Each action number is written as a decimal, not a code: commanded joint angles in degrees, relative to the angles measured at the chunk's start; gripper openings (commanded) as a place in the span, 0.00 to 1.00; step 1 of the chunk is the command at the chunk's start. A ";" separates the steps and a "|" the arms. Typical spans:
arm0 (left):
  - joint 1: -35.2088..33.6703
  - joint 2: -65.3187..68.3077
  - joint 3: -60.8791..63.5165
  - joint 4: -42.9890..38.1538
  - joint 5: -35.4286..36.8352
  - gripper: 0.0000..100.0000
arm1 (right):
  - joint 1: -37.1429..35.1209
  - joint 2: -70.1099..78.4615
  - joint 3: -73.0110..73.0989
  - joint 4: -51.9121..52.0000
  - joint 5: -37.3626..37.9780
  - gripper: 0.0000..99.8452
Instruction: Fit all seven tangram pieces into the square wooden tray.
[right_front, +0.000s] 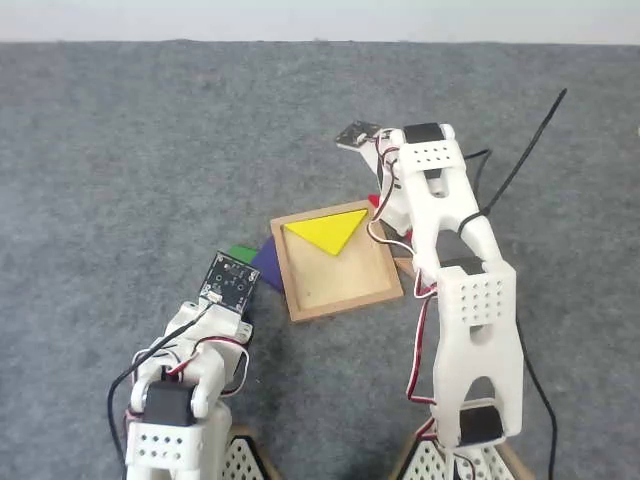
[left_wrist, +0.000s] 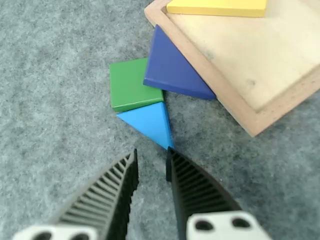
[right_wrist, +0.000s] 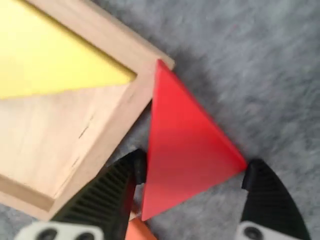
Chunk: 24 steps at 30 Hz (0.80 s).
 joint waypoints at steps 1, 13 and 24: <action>-0.09 -1.05 -0.57 0.44 -0.35 0.09 | 0.75 -0.22 -2.46 -2.68 0.88 0.31; -0.09 -1.05 -0.57 0.44 -0.35 0.09 | -1.71 -1.80 -2.55 1.63 0.00 0.07; -0.09 -1.05 -0.57 0.44 -0.35 0.09 | -9.54 -7.60 -2.55 7.52 -5.10 0.08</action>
